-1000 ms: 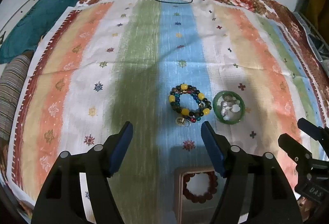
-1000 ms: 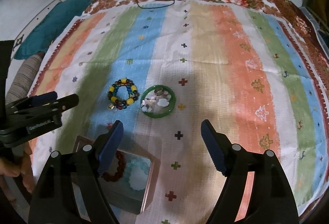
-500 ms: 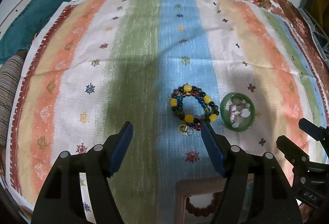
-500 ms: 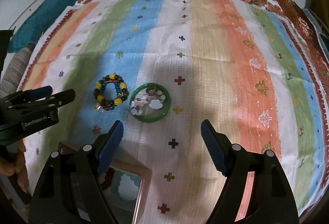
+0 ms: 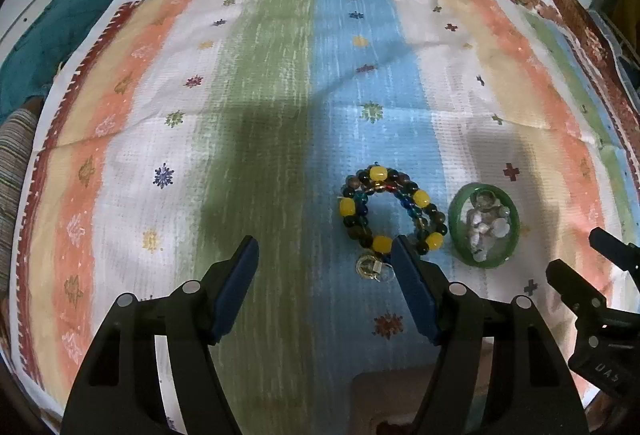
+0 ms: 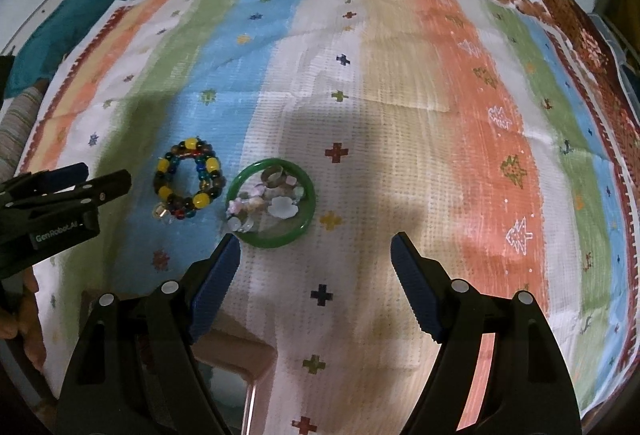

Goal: Organize jewelry
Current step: 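Move both tools toward the green bangle and yellow-black bead bracelet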

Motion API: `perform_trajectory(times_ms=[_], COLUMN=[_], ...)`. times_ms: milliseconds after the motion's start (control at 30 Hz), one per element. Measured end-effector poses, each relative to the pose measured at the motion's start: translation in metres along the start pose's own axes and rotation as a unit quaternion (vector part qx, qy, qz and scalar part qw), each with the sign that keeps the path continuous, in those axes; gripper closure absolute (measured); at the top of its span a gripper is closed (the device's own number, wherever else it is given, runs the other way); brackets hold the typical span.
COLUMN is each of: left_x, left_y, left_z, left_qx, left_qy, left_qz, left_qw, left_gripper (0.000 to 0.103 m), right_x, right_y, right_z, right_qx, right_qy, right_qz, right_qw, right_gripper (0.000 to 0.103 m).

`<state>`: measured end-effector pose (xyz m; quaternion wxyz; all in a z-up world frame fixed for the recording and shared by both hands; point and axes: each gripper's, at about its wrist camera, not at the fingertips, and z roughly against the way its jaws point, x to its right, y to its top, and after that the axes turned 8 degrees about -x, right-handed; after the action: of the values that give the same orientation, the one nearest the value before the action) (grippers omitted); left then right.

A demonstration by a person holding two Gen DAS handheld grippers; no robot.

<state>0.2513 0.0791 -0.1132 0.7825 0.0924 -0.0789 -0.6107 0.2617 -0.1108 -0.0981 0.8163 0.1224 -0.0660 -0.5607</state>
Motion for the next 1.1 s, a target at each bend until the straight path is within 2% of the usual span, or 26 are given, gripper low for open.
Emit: perform_trajectory(times_ms=[267, 867, 1067, 1100], left_x=[0.002, 0.002, 0.001, 0.0], left_y=[0.007, 0.02, 0.021, 0.021], left_z=[-0.014, -0.043, -0.051, -0.053], left_qx=[-0.012, -0.041, -0.049, -0.052], left_qy=[-0.003, -0.017, -0.014, -0.012], left_qz=[0.001, 0.009, 0.01, 0.011], left_qw=[0.9999, 0.999, 0.9986, 0.9985], left_gripper=[0.034, 0.035, 0.043, 0.046], right_x=[0.005, -0.003, -0.004, -0.005], right_y=[0.009, 0.023, 0.025, 0.026], right_z=[-0.012, -0.047, -0.055, -0.056], right_qx=[-0.01, -0.038, -0.044, -0.046], right_qy=[0.006, -0.018, -0.018, -0.018], right_qz=[-0.009, 0.012, 0.018, 0.02], right_qw=[1.0, 0.999, 0.999, 0.999], right_gripper=[0.025, 0.025, 0.026, 0.031])
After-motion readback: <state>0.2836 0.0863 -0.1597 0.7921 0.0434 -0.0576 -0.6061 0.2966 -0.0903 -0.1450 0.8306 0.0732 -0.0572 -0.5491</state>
